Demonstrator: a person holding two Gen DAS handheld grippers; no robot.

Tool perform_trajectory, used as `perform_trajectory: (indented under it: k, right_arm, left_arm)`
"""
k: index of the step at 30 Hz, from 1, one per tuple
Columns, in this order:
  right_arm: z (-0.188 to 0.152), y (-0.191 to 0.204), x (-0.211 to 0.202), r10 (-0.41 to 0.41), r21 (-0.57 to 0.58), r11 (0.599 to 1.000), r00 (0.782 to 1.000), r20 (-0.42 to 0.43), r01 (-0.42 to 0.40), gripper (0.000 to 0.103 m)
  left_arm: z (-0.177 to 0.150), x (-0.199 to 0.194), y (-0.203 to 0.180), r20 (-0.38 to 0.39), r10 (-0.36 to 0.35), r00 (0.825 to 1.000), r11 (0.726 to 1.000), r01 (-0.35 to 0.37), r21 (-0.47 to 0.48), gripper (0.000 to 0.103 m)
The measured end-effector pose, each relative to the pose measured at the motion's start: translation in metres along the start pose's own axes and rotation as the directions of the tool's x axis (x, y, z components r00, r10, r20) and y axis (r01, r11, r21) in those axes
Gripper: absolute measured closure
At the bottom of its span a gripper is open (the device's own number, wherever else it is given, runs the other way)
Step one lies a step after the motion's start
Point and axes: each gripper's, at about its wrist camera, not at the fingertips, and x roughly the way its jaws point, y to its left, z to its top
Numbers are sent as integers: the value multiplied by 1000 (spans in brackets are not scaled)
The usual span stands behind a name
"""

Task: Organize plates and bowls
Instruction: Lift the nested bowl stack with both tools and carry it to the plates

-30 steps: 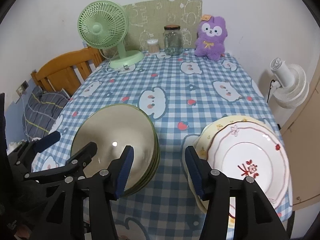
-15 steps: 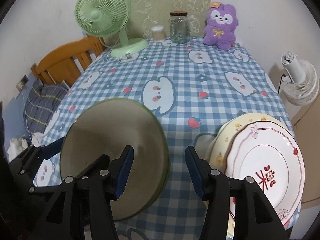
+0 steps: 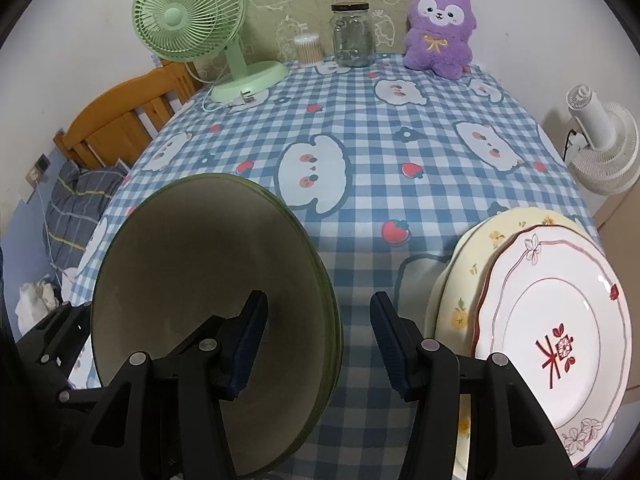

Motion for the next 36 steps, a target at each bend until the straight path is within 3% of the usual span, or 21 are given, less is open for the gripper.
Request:
perform_trajectory:
  k: [7, 19, 23, 29, 36]
  right_arm:
    - [0, -1, 4, 10, 24, 1000, 1000, -5, -10, 46]
    - [11, 4, 12, 29, 34, 999, 1000, -4, -29, 51]
    - [11, 12, 8, -1, -23, 1000, 1000, 1, 1, 57]
    - [15, 12, 9, -30, -38, 999, 998, -53, 28, 58]
    - [17, 14, 10, -39, -79, 996, 995, -96, 32, 58]
  left_arm:
    - [-1, -1, -4, 28, 20, 999, 1000, -20, 5, 22]
    - [8, 3, -3, 23, -83, 996, 996, 83, 14, 47]
    - [9, 3, -8, 10, -60, 998, 998, 60, 17, 47]
    - [12, 3, -9, -54, -45, 998, 999, 43, -27, 47]
    - [10, 1, -11, -67, -27, 997, 999, 25, -35, 48]
